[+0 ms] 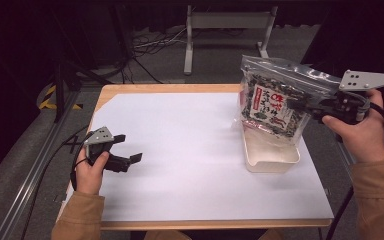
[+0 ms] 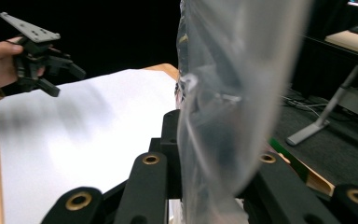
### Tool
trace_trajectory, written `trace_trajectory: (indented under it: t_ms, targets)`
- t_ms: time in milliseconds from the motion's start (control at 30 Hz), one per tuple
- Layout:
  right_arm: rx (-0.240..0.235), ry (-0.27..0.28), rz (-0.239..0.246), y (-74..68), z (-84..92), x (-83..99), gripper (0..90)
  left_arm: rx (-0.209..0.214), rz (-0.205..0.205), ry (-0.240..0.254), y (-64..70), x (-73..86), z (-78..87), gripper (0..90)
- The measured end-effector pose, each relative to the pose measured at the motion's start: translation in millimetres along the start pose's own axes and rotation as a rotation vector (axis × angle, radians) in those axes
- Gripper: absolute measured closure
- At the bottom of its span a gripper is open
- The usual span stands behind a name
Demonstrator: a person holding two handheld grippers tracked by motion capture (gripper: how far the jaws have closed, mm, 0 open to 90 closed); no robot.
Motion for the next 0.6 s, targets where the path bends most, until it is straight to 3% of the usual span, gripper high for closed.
trace_trajectory:
  t_ms: [367, 600]
  targets:
    - [0.074, 0.014, -0.060, 15.5, 3.2, 13.6, 75.4, 0.005, -0.004, 0.000, -1.0, 0.2, -0.5, 3.5]
    - [0.095, 0.016, -0.087, 22.6, 2.6, 23.6, 75.5, 0.013, -0.005, -0.002, -0.4, 0.1, -1.5, 3.5]
Point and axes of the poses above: each handheld gripper's, and its own axes: z roughly backward along the jaws, x roughly out of its underside, y roughly to its right, the point moved 2 cm from there along -z, roughly forward along the jaws, and after that the axes turned 13 degrees about -z, right-handed, at the moved point
